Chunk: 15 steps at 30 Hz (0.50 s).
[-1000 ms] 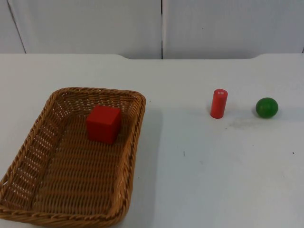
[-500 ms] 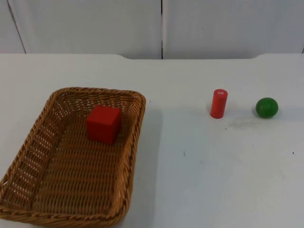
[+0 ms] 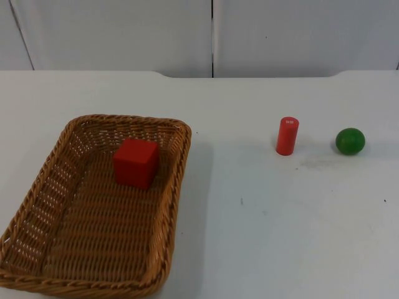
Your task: Pick up the basket with the left hand and place the object to the left of the red cylinder into the basket with the right hand.
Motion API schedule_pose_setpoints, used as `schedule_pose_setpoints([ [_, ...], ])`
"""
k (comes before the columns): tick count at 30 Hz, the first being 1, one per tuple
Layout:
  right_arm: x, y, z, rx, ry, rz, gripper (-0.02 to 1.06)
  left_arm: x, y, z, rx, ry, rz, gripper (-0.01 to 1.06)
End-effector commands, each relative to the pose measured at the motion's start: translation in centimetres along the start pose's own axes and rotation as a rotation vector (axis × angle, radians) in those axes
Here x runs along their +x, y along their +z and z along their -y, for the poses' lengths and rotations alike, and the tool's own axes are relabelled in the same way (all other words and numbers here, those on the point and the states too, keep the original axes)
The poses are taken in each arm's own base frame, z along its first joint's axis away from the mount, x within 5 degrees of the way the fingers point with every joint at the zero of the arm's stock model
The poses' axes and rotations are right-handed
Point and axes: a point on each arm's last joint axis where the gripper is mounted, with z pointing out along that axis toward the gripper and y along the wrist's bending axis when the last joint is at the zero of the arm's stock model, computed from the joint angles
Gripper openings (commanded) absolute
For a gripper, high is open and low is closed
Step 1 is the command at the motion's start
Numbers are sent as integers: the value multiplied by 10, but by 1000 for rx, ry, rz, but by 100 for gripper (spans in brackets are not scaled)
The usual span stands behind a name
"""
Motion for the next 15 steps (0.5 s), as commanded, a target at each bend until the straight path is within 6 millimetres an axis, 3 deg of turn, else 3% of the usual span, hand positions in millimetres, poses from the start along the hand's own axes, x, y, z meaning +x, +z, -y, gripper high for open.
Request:
schedule_pose_setpoints([
  [1,1,1,0,3,1,4,78,1,1,1,9,3,3,105],
  [3,1,1,0,3,1,4,80,1,1,1,9,3,3,105],
  [6,1,1,0,3,1,4,100,1,1,1,9,3,3,105],
  [8,1,1,0,3,1,4,105,1,1,1,9,3,3,105],
  [15,1,1,0,5,8,4,105,1,1,2,19,-2,3,105],
])
